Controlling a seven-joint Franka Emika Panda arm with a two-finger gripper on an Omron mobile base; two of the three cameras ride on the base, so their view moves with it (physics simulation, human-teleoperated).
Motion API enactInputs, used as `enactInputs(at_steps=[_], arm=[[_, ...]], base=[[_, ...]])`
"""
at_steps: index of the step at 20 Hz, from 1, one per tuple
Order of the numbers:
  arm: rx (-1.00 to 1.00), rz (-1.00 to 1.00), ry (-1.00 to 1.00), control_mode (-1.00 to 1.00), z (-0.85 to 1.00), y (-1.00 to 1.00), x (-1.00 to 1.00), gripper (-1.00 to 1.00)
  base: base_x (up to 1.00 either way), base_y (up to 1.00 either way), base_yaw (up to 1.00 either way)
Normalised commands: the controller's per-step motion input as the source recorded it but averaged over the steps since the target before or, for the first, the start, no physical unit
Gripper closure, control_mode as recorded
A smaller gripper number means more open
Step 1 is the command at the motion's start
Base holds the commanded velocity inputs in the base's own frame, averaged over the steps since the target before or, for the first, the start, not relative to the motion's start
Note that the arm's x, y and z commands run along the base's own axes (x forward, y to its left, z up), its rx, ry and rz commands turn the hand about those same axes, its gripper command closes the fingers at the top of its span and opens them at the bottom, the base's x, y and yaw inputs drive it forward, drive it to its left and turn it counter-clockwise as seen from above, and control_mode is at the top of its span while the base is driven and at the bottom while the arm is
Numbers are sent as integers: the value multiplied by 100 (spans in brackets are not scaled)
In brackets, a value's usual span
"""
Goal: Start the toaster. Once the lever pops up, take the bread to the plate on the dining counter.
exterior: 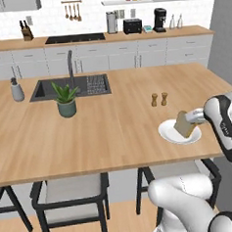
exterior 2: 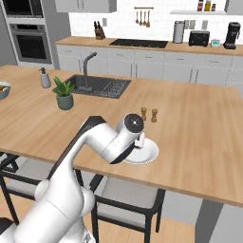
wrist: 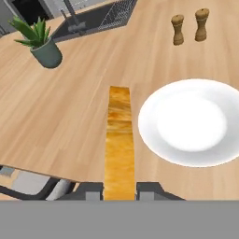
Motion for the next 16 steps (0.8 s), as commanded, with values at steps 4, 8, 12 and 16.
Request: enactInputs(at_steps=[4,8,12,16], arm=[[0,0,9,-100,-20,-10,67,100],[0,0,8,-100,-38,-5,44,100],[0,1,1,-100,-31,-20,14,100],[0,6,0,-100,-10,-35,2,100]], base=[[0,0,0],[0,0,0],[0,0,0],[0,0,0]])
